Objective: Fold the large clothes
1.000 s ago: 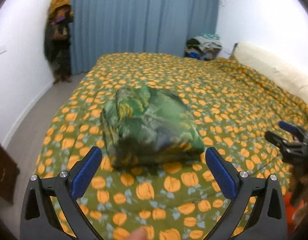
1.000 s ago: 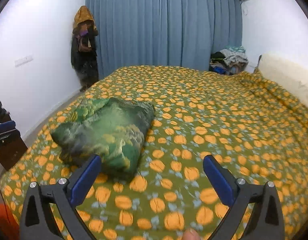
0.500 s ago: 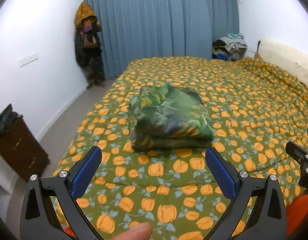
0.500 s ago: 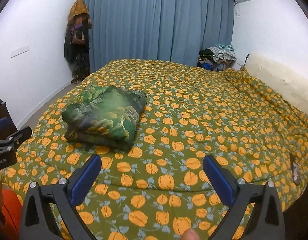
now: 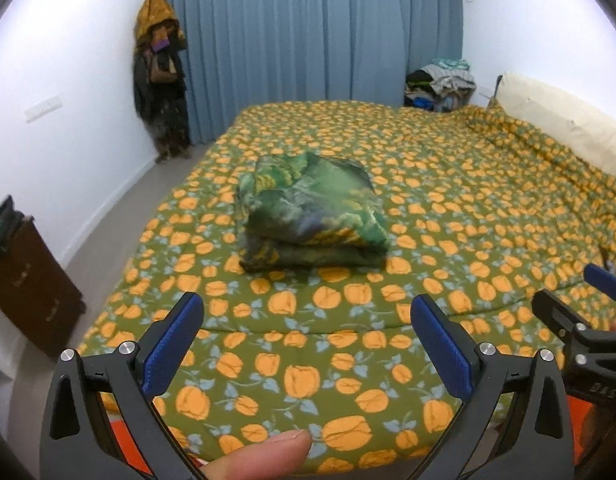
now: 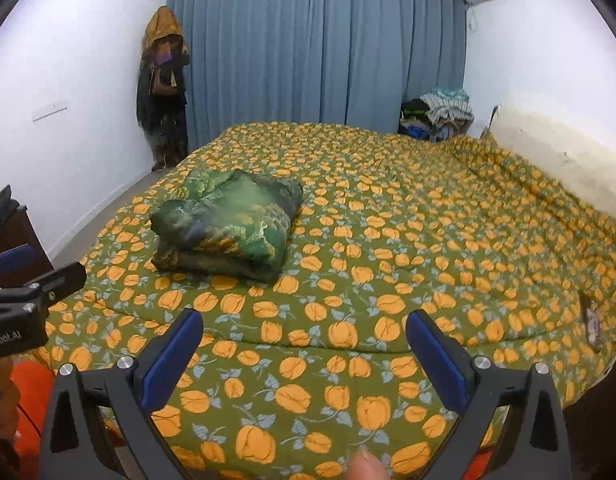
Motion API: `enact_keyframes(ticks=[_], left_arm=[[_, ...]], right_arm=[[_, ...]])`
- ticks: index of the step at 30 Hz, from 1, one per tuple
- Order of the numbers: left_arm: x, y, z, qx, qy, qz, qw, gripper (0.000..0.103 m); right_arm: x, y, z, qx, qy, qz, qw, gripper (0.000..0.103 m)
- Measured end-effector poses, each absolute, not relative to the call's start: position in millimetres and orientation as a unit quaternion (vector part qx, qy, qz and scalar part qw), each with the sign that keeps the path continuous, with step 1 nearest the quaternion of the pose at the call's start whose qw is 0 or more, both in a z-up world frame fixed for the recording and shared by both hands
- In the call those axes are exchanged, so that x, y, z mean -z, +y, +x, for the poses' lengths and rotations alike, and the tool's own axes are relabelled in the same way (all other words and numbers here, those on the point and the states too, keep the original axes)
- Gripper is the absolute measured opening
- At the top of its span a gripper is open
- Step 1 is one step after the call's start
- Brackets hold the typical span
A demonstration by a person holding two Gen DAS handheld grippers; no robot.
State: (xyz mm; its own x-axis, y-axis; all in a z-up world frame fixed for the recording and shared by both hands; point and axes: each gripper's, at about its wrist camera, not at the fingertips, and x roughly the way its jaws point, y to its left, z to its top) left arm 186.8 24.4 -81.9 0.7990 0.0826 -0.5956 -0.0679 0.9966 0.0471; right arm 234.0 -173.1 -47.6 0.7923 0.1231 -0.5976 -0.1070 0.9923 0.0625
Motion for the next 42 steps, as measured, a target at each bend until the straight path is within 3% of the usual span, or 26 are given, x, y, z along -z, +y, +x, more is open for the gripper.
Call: enact_keyframes(ticks=[42], left_arm=[[94.6, 15.2, 196.5, -0.054, 0.349, 0.028, 0.935, 0.102]], right_arm=[[50.5, -166.0, 230.0, -0.049, 0.337, -0.012, 0.94, 0.103]])
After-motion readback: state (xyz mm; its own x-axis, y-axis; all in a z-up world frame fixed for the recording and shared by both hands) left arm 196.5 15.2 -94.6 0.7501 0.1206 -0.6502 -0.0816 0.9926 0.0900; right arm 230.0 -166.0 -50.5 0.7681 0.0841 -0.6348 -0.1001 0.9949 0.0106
